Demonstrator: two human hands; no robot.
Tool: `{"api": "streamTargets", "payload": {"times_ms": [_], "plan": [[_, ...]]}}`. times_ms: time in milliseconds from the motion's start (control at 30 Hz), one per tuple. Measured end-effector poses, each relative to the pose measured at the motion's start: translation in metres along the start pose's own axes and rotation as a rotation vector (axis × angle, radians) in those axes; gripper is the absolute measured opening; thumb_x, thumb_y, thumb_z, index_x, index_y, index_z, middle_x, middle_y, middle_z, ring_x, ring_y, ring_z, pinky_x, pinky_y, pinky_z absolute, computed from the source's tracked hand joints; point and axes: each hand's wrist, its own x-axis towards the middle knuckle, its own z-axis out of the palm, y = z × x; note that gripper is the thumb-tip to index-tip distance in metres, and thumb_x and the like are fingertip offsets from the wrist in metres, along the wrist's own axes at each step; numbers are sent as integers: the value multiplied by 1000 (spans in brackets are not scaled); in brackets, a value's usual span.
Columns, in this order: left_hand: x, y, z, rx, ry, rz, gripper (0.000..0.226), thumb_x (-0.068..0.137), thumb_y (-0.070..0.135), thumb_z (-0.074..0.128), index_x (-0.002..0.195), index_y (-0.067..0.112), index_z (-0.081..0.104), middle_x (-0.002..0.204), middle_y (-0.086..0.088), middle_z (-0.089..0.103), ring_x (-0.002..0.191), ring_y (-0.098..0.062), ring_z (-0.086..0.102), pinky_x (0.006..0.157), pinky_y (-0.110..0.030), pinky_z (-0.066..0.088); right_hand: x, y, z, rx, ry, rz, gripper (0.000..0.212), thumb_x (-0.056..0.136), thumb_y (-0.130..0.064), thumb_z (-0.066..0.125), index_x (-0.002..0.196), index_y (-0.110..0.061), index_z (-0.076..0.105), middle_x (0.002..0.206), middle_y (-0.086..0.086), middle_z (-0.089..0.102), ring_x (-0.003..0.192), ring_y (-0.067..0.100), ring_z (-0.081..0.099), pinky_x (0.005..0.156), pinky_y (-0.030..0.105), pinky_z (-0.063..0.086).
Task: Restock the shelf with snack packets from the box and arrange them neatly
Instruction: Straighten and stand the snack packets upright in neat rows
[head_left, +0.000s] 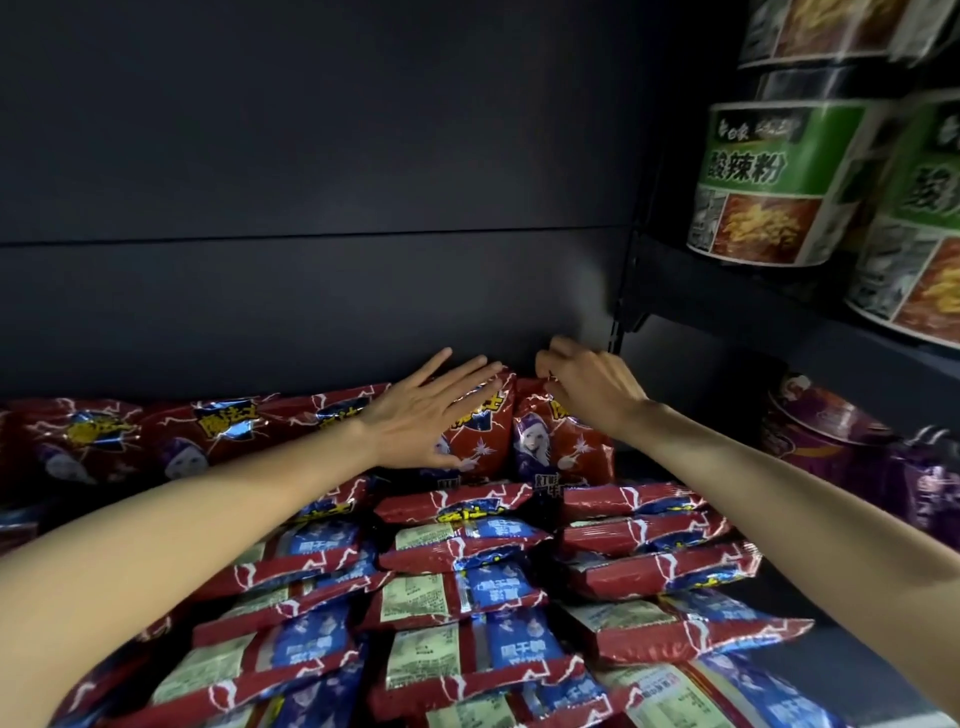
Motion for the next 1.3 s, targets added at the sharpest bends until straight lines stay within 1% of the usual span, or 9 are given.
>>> {"api": "streamTargets", "payload": {"times_ms": [200,334,434,667,834,934,1001,1067,1301], "plan": [[6,9,-12,59,110,205,79,90,59,33,151,17,5,158,-5,3,145,-23,-2,116,-47,-1,-24,20,8,27,49,-254,40,85,-20,66,121,-10,54,116,10,50,74,22,62,57,34,56],[25,17,-6,108,73,307,69,92,60,22,149,27,1,157,4,-1,145,-21,-9,115,-51,-2,-41,44,10,-235,49,-402,58,77,-47,69,126,-20,54,133,11,43,118,28,48,95,42,47],[31,18,-2,155,66,272,69,92,62,25,149,28,4,156,4,-4,143,-21,-14,114,-50,-10,-48,57,16,-396,-86,-390,80,77,-64,51,147,-33,28,156,11,19,143,33,19,112,48,23],[32,7,4,27,17,273,74,90,62,33,150,32,1,157,7,-11,142,-16,-21,115,-44,-12,-44,61,25,-443,-61,-352,92,74,-59,63,149,-37,16,157,13,14,143,35,18,111,49,29],[36,10,6,-45,12,274,75,89,62,37,148,32,0,157,7,-10,142,-15,-18,114,-39,-15,-57,62,28,-131,-17,-229,86,76,-46,70,146,-39,21,158,7,4,145,29,8,104,55,36],[37,15,7,-93,-3,273,77,89,62,41,147,35,-2,156,8,-12,143,-17,-17,116,-39,-9,-68,62,26,158,28,3,78,78,-47,66,143,-43,24,156,4,-2,132,29,32,92,45,50],[36,16,7,-81,-9,271,77,89,62,41,148,34,0,156,7,-12,143,-18,-17,117,-40,-7,-73,58,22,285,-37,88,83,79,-40,70,144,-46,18,154,3,-4,94,18,58,74,31,58],[36,14,6,-56,-15,277,77,89,64,40,148,34,1,156,7,-11,143,-19,-16,116,-42,-11,-71,52,20,311,-99,121,86,81,-33,71,145,-45,15,153,4,0,71,9,57,69,26,57],[36,11,5,-3,-13,289,72,89,66,32,148,34,4,156,7,-9,143,-22,-15,114,-47,-13,-61,47,25,327,-95,117,87,82,-13,72,145,-40,20,148,7,11,78,12,58,79,32,57]]}}
